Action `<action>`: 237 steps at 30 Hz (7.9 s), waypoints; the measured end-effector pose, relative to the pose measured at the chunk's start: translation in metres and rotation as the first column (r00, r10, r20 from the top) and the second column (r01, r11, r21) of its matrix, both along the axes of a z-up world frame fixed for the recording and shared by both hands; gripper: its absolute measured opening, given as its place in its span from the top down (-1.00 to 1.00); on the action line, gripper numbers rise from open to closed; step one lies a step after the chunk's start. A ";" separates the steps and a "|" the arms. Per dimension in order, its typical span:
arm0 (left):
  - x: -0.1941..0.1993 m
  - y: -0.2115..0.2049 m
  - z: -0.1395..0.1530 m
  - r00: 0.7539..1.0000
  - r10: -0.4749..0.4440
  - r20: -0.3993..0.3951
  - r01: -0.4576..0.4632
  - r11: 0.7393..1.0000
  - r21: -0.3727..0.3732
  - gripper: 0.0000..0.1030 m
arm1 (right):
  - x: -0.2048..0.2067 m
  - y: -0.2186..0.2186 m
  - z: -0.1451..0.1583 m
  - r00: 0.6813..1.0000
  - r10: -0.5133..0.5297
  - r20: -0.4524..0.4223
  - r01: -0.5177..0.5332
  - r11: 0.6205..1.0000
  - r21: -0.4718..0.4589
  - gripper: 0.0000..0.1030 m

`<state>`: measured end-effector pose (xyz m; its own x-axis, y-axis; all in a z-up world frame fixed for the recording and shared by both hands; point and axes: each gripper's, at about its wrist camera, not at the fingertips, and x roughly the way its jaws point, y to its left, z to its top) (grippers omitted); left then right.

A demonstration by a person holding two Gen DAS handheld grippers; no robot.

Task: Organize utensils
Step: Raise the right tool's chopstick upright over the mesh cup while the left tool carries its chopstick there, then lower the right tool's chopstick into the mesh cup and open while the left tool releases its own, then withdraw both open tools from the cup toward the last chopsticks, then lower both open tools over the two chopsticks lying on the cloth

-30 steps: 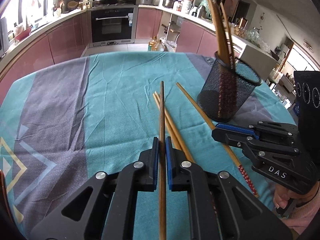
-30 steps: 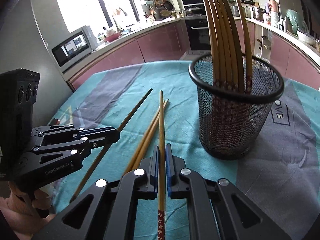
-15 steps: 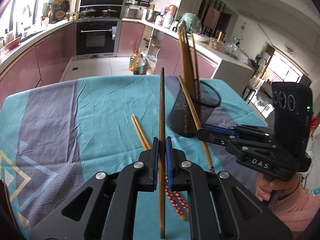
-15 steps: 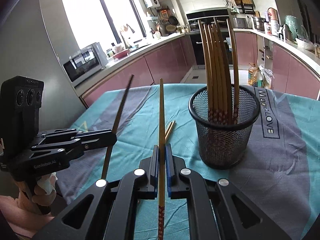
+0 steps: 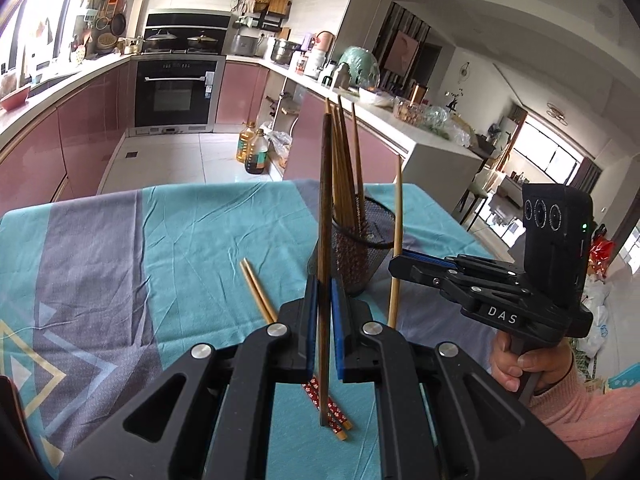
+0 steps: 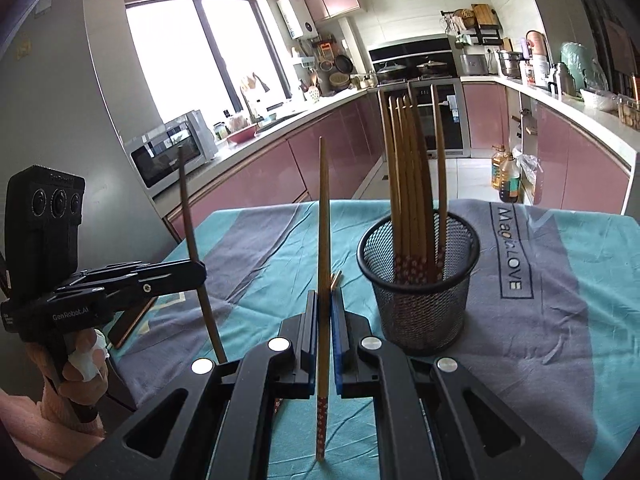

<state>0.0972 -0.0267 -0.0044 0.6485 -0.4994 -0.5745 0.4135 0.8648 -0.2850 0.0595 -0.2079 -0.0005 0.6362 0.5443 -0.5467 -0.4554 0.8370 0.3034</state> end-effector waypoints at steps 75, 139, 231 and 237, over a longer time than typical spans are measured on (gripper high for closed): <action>0.059 -0.056 0.063 0.984 -0.025 0.177 0.036 0.998 -0.061 0.86 | 0.041 -0.036 0.081 0.962 -0.121 0.244 0.136 0.990 -0.043 0.89; 0.102 -0.098 0.027 0.999 -0.053 0.004 0.051 0.982 0.184 0.83 | 0.088 -0.023 0.027 0.995 -0.101 0.029 0.103 0.989 -0.104 0.88; 0.010 -0.003 -0.101 0.984 0.150 -0.097 -0.120 0.957 0.265 -0.35 | 0.012 0.056 -0.087 0.970 0.048 -0.240 -0.087 0.984 -0.153 0.53; 0.016 -0.019 -0.111 0.985 0.113 -0.128 -0.072 0.954 0.291 -0.21 | 0.014 0.050 -0.087 0.967 0.052 -0.248 -0.089 0.986 -0.141 0.53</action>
